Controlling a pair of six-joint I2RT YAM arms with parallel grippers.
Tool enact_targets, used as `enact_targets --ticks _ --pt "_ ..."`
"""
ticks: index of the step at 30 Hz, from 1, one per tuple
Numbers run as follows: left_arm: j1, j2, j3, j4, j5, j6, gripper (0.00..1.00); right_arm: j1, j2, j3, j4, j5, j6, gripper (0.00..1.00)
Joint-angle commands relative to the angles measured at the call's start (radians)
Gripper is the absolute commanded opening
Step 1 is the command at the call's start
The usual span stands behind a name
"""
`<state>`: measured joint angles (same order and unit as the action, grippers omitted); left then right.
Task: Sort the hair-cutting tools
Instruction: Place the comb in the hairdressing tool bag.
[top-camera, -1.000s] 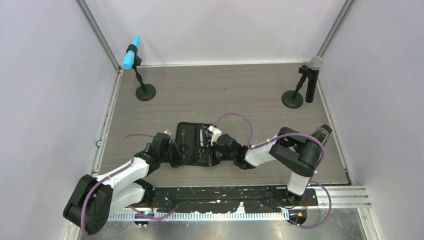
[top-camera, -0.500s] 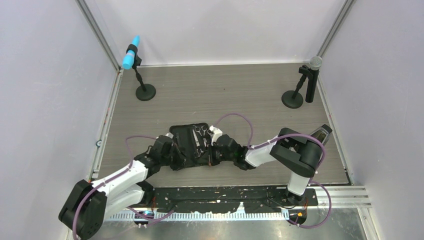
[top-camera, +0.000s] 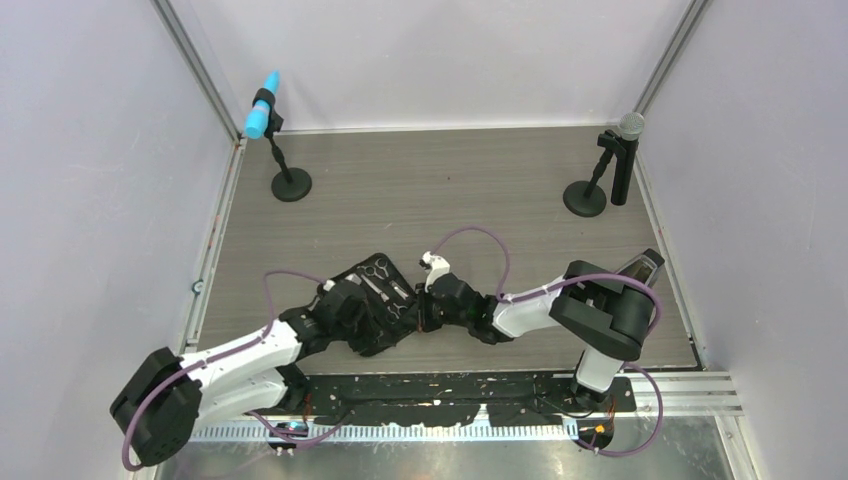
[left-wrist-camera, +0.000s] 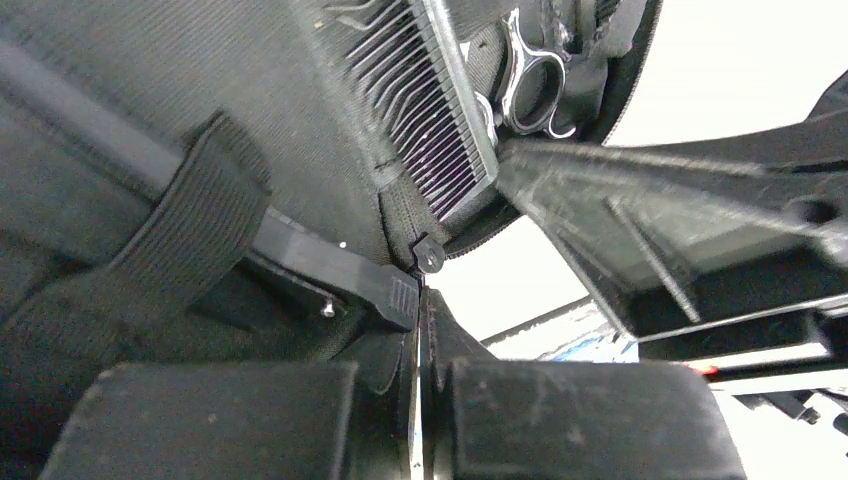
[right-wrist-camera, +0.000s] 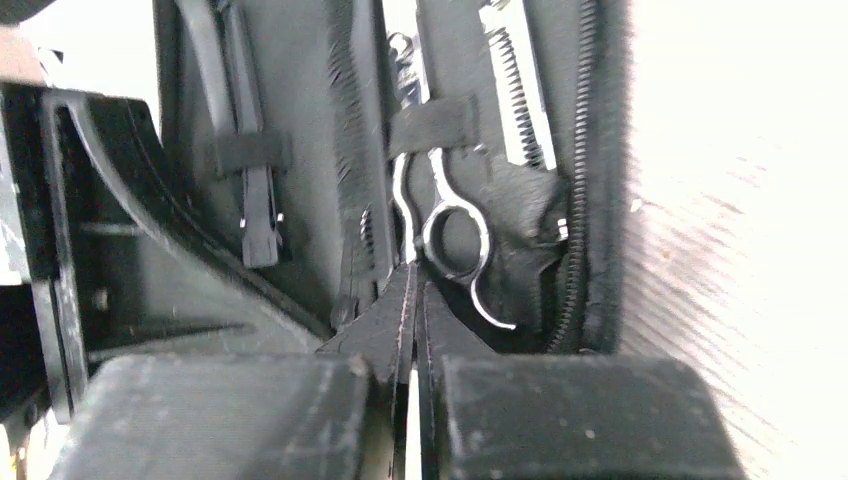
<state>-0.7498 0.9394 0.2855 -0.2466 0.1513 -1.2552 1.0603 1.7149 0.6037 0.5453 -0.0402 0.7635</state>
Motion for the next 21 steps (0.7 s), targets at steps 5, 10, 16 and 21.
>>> enact_targets --ticks 5,10,16,21 --pt "-0.013 0.106 0.116 -0.054 0.057 0.093 0.0 -0.013 -0.1 -0.037 -0.052 0.107 -0.055 0.15" --pt "0.064 0.202 0.259 -0.201 0.08 0.341 0.0 -0.018 -0.258 0.024 -0.24 0.165 -0.205 0.34" --pt "0.098 0.204 0.276 -0.229 0.121 0.448 0.0 -0.117 -0.296 0.173 -0.465 0.134 -0.462 0.43" --pt "0.099 0.147 0.221 -0.233 0.126 0.45 0.0 -0.187 -0.141 0.387 -0.634 -0.003 -0.7 0.46"
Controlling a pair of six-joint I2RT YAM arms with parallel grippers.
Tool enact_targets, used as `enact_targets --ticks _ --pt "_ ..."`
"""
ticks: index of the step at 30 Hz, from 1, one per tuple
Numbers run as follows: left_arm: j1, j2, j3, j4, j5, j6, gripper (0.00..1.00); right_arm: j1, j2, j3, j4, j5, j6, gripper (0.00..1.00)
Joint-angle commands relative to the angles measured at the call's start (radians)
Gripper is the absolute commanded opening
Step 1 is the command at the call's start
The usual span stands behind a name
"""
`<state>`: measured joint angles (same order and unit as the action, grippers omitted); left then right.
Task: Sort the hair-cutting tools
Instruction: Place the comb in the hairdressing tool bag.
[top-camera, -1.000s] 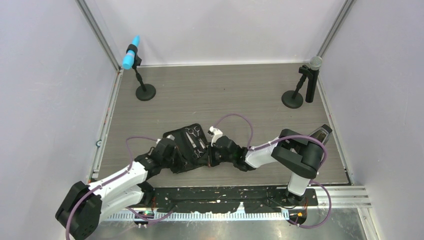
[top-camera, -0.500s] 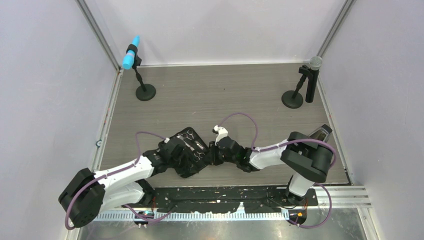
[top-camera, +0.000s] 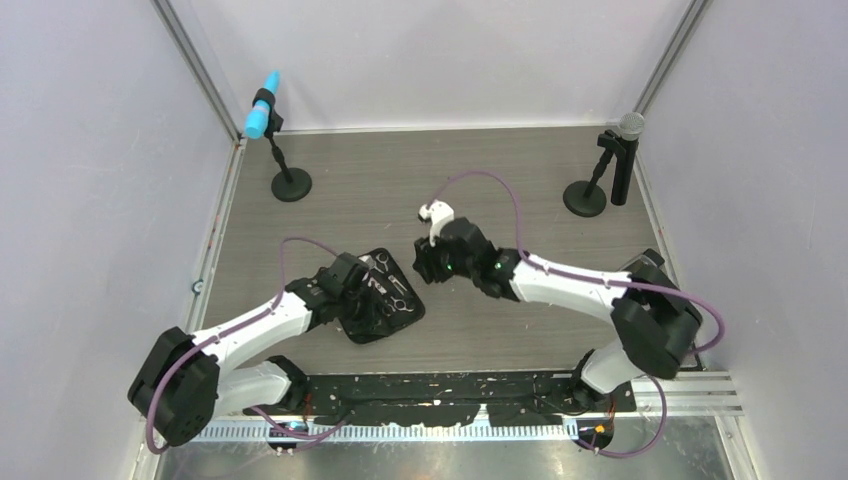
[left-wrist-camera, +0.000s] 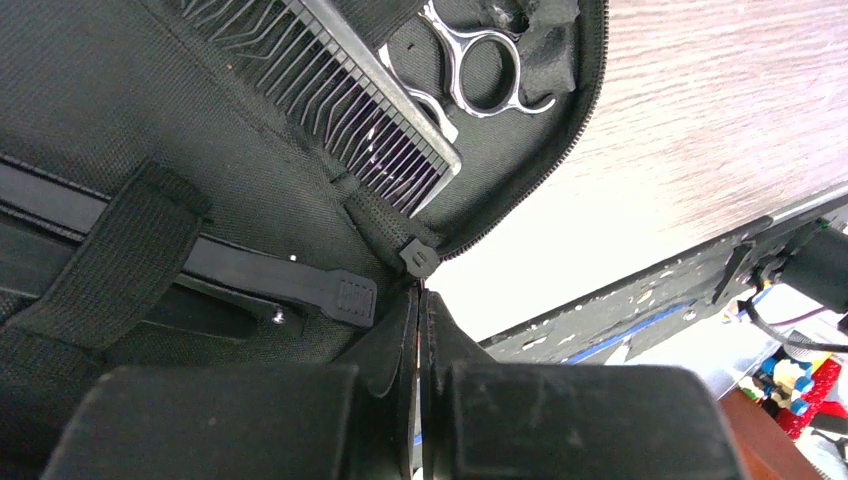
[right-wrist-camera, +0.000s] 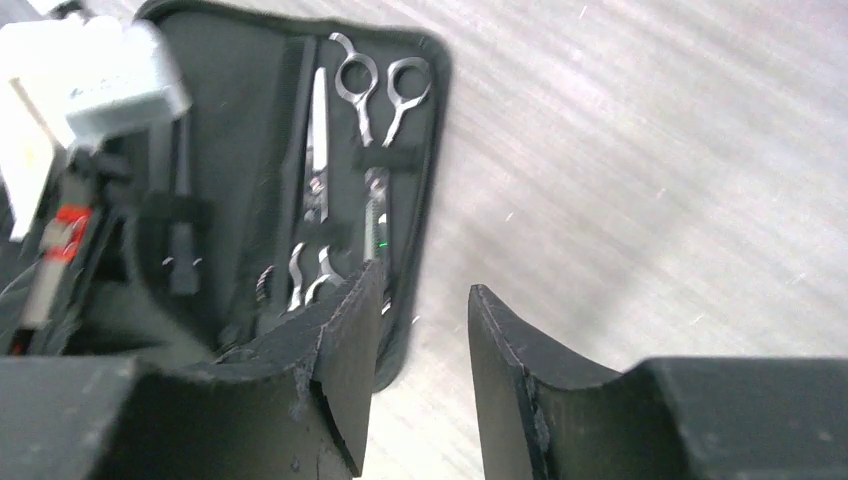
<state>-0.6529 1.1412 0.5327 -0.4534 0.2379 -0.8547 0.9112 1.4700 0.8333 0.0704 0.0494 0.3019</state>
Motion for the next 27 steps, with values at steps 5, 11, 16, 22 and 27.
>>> enact_targets --ticks 5,11,16,22,27 --pt "0.003 -0.059 -0.079 0.01 0.055 0.03 0.0 -0.043 0.306 0.43 -0.265 -0.168 -0.35 0.49" --pt "0.004 -0.028 -0.088 0.046 0.085 0.026 0.0 -0.043 0.533 0.639 -0.349 -0.209 -0.384 0.5" --pt "0.003 -0.026 -0.093 0.057 0.095 0.028 0.0 -0.051 0.605 0.685 -0.344 -0.174 -0.374 0.46" --pt "0.003 -0.038 -0.099 0.054 0.103 0.029 0.0 -0.091 0.625 0.651 -0.289 -0.166 -0.327 0.16" --pt "0.003 -0.048 -0.081 0.044 0.1 0.031 0.0 -0.125 0.556 0.555 -0.227 -0.143 -0.29 0.05"
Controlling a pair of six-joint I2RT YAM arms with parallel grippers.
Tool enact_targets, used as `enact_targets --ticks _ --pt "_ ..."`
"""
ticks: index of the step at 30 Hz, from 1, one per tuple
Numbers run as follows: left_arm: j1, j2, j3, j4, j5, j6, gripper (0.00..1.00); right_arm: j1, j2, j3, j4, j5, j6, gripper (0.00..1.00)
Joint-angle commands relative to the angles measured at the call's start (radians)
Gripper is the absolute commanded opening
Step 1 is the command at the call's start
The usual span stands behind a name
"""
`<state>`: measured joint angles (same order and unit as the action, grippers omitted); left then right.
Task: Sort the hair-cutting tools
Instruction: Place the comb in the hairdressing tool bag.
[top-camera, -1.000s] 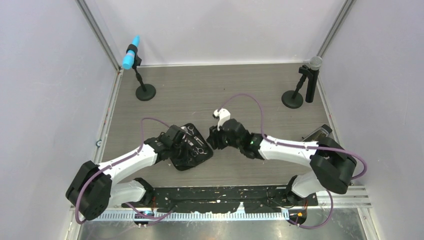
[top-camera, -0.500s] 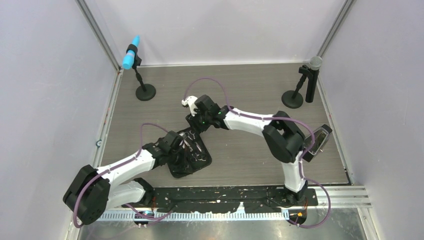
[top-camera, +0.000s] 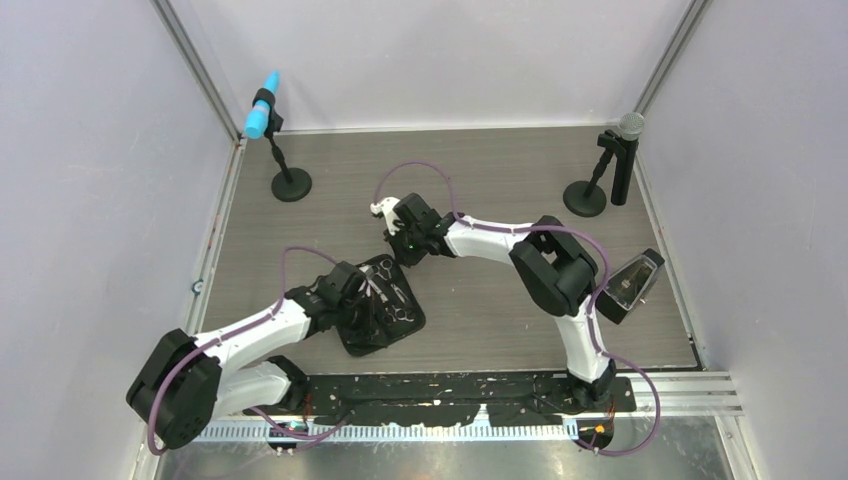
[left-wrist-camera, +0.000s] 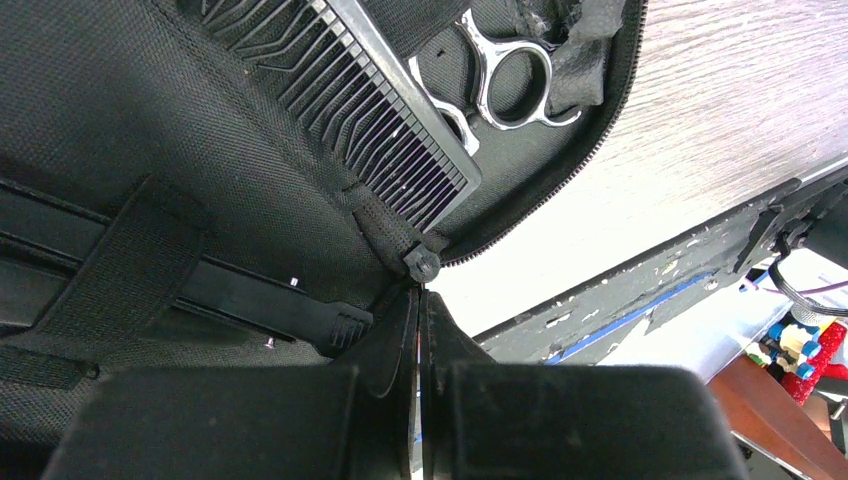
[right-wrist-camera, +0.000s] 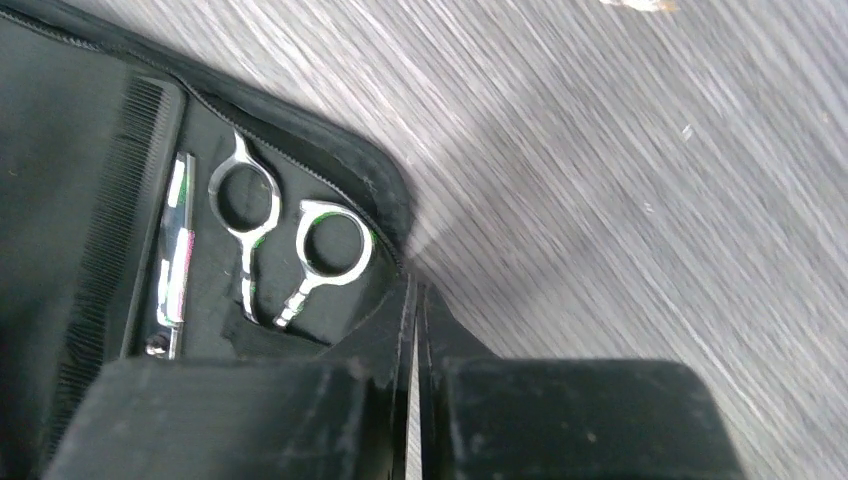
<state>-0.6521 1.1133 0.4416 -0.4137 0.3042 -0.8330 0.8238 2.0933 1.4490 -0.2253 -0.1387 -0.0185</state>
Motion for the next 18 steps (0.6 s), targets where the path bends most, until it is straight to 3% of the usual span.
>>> enact_targets --ticks 1,6,9,14,18 --pt "0.002 -0.018 0.017 0.001 0.034 0.009 0.0 -0.042 -0.092 -0.095 0.075 0.063 0.054 0.05" --pt "0.0 0.011 0.051 0.013 0.063 0.001 0.0 -0.104 -0.192 -0.24 0.095 0.293 0.179 0.05" --pt "-0.001 0.037 0.075 0.003 0.081 0.026 0.0 -0.165 -0.276 -0.329 0.12 0.302 0.264 0.05" --pt "-0.018 0.072 0.107 -0.046 0.097 0.095 0.0 -0.185 -0.404 -0.439 0.218 0.1 0.167 0.09" --pt "-0.022 0.063 0.089 -0.037 0.079 0.082 0.0 -0.184 -0.401 -0.355 0.211 -0.095 0.101 0.35"
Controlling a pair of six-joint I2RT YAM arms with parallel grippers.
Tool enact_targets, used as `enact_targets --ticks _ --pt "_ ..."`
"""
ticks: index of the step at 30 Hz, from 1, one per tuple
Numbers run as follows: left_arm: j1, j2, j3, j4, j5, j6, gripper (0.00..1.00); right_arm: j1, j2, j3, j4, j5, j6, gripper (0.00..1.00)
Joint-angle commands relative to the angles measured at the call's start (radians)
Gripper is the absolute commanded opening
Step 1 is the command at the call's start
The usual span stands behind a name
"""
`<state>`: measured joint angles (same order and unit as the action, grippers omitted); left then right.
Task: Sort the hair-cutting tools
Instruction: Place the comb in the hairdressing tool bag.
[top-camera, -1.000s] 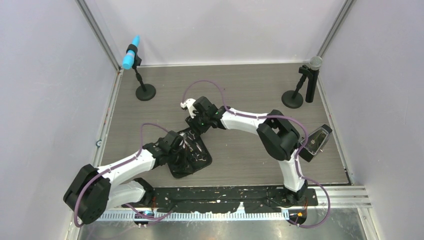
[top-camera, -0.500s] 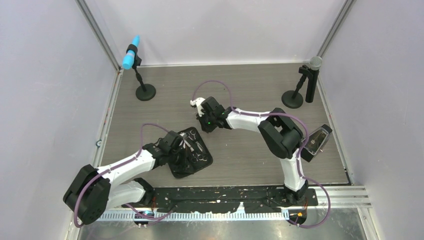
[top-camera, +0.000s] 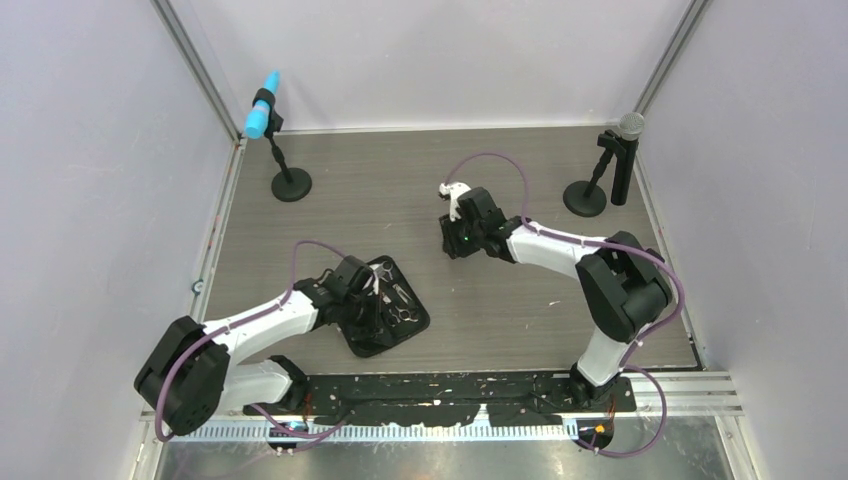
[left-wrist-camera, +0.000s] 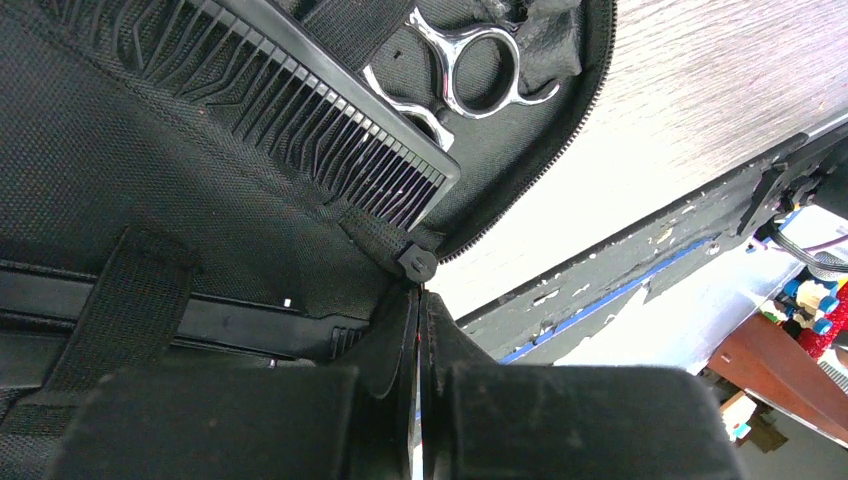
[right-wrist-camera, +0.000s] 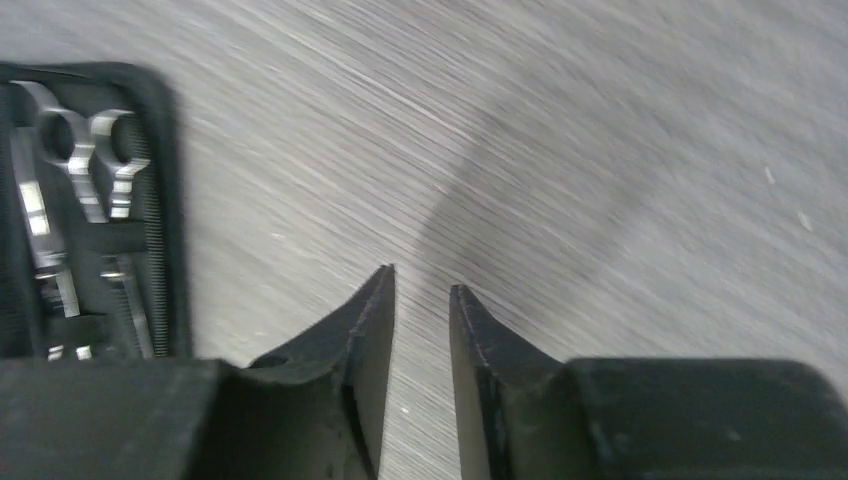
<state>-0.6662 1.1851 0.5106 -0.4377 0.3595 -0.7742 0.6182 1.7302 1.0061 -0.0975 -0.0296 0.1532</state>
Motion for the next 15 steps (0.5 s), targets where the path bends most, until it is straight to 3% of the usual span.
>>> enact_targets --ticks 1,6,15 --pt "-0.007 -0.013 0.016 -0.008 0.021 0.019 0.0 0.025 -0.009 0.109 0.078 -0.262 -0.074 0.42" --pt "-0.008 -0.02 -0.005 0.019 0.02 -0.013 0.0 0.078 0.137 0.262 0.06 -0.327 -0.074 0.47" --pt "-0.007 -0.012 -0.014 0.042 0.025 -0.022 0.0 0.152 0.306 0.391 0.025 -0.34 -0.005 0.43"
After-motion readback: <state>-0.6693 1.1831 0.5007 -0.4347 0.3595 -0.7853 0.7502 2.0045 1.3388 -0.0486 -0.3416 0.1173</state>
